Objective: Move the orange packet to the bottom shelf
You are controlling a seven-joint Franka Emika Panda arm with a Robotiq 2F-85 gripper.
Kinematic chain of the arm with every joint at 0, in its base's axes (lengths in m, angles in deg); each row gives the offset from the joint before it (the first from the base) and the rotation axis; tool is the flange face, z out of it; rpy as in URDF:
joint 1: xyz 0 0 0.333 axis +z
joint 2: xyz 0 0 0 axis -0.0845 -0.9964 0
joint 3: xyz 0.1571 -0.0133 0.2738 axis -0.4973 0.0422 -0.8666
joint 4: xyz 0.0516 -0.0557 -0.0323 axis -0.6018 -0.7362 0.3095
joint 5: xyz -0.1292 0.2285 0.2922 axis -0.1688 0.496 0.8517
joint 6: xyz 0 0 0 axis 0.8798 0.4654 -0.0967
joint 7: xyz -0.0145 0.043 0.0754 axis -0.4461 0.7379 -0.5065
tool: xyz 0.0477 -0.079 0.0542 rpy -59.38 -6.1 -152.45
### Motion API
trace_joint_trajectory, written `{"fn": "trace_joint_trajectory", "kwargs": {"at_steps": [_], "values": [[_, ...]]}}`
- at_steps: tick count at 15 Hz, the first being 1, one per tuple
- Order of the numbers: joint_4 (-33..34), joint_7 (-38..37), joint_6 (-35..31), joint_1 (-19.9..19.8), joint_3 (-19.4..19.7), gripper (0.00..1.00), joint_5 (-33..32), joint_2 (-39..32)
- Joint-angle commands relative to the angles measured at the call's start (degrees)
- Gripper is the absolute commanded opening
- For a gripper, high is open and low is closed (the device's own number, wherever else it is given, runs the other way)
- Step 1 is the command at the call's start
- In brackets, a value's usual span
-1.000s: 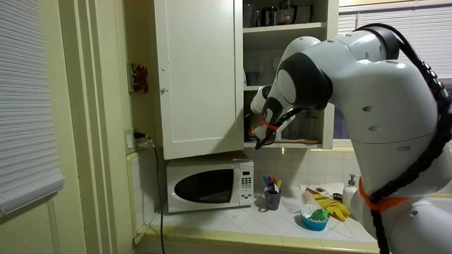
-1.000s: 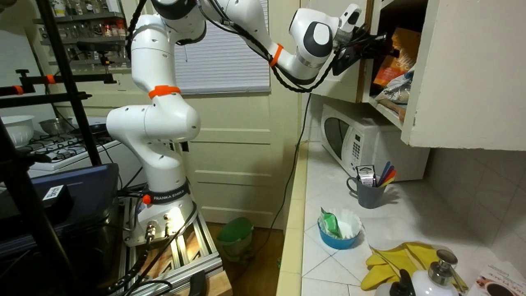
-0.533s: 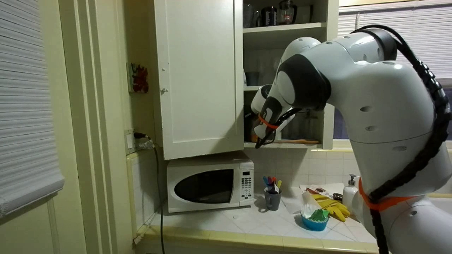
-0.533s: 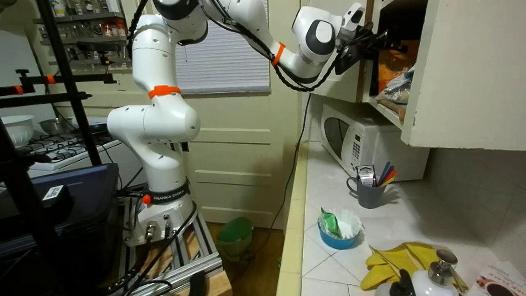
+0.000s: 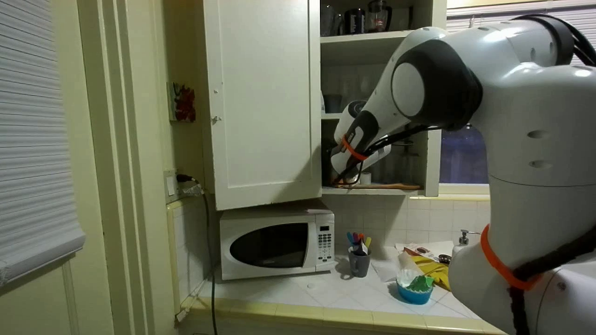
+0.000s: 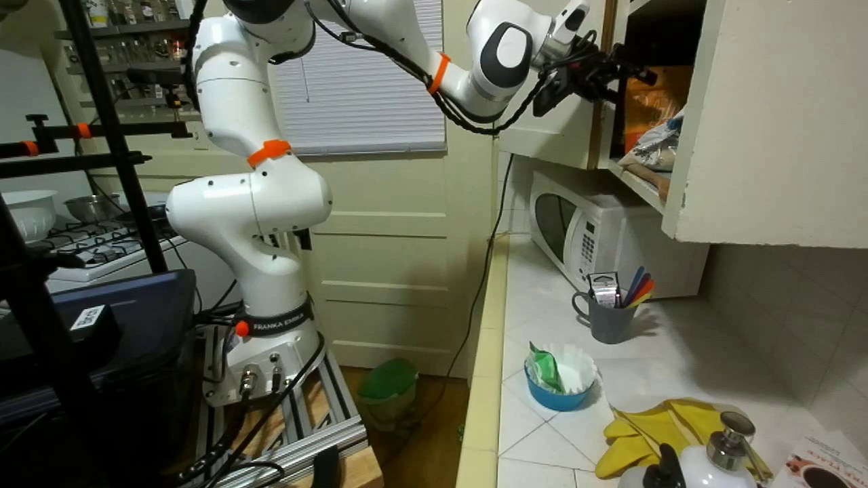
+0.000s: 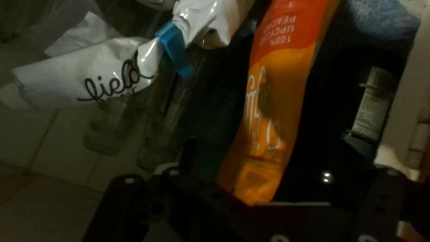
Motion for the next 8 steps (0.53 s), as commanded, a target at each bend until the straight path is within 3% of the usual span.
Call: {"fn": "trace_joint_trajectory", "kwargs": {"at_steps": [1, 3, 5, 6, 8], "values": [[-1.6, 8.1, 3.6, 15.4, 10.3, 1.00, 0.2, -8.2], [-2.8, 11.4, 3.2, 23.7, 16.8, 1.00, -0.2, -9.4], [-5.5, 17.2, 3.3, 31.3, 24.1, 1.00, 4.5, -6.2], [-6.5, 15.3, 2.9, 35.8, 29.2, 1.00, 1.3, -5.3], [-9.7, 16.8, 3.1, 44.0, 38.1, 1.00, 1.1, -1.6]]}}
